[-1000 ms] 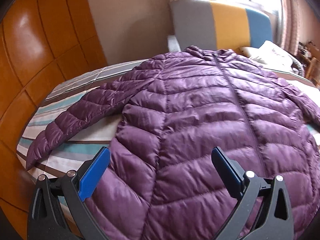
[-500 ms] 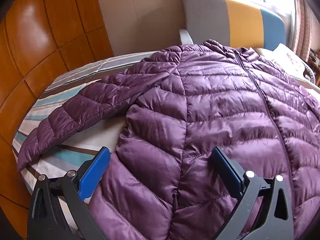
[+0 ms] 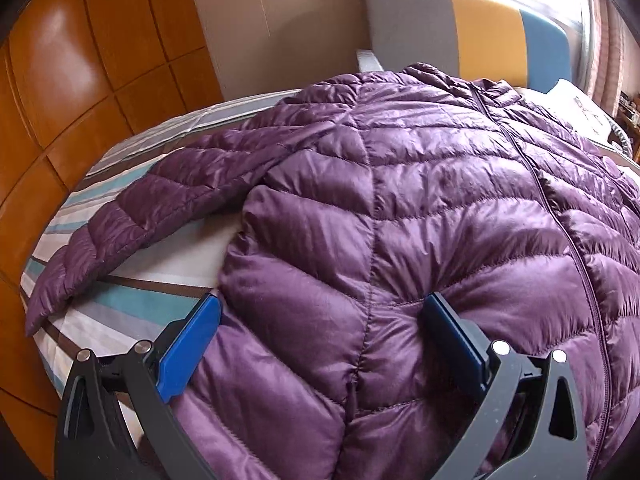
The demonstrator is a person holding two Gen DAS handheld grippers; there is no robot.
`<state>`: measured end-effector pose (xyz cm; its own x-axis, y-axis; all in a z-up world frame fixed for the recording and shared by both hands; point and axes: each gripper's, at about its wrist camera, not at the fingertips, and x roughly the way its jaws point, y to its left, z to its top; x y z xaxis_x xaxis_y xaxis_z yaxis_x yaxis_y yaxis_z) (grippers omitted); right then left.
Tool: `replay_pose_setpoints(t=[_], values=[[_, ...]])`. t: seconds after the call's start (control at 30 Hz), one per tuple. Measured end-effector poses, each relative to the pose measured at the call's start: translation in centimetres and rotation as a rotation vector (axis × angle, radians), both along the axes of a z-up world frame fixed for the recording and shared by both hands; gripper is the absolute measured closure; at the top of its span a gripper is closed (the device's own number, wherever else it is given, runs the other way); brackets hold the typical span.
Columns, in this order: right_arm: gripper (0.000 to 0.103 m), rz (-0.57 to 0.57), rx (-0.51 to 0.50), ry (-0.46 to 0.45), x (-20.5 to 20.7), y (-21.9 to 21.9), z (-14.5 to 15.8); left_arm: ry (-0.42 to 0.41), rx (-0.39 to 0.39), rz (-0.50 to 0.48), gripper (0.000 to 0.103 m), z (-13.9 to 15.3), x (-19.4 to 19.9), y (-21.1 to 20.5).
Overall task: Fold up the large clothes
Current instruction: 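Grasp the jacket sleeve cuff with the right gripper, then fold the held sleeve across the jacket body with the right gripper, then release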
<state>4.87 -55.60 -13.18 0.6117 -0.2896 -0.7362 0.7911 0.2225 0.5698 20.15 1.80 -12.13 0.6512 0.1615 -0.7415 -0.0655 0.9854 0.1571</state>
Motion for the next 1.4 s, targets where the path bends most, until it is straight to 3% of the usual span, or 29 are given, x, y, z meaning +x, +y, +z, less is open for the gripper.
replay_pose_setpoints(t=[0.13,0.3,0.5,0.77,1.0,1.1,1.23,1.3,1.4], values=[[0.097,0.057,-0.136,0.063,1.5,0.7,1.8,-0.018,0.072,0.022,0.002,0.3,0.2,0.5],[0.097,0.195,-0.348,0.123,5.0,3.9,4.8,0.019,0.009,0.022,0.002,-0.6,0.7,1.2],[0.097,0.407,-0.557,0.155,10.1,10.2,6.8,0.006,-0.028,0.03,0.002,-0.9,0.4,1.5],[0.097,0.751,-0.798,0.18,15.2,21.6,6.5,0.014,-0.099,0.03,0.002,-1.1,0.5,2.4],[0.097,1.128,-1.095,0.311,17.2,32.3,2.9,0.018,-0.126,0.031,0.002,-1.2,0.5,2.7],[0.097,1.269,-1.174,0.377,17.1,35.1,1.2,0.017,-0.124,0.031,0.002,-1.2,0.5,2.7],[0.097,1.327,-1.268,0.406,16.1,36.9,0.5,0.019,-0.115,0.035,0.002,-1.2,0.4,2.6],[0.096,1.334,-1.249,0.392,15.3,36.5,0.9,0.028,-0.108,0.038,0.002,-1.0,0.4,2.5],[0.085,1.312,-1.165,0.346,13.7,35.2,2.2,0.068,-0.164,0.005,0.002,-0.4,0.9,2.4]])
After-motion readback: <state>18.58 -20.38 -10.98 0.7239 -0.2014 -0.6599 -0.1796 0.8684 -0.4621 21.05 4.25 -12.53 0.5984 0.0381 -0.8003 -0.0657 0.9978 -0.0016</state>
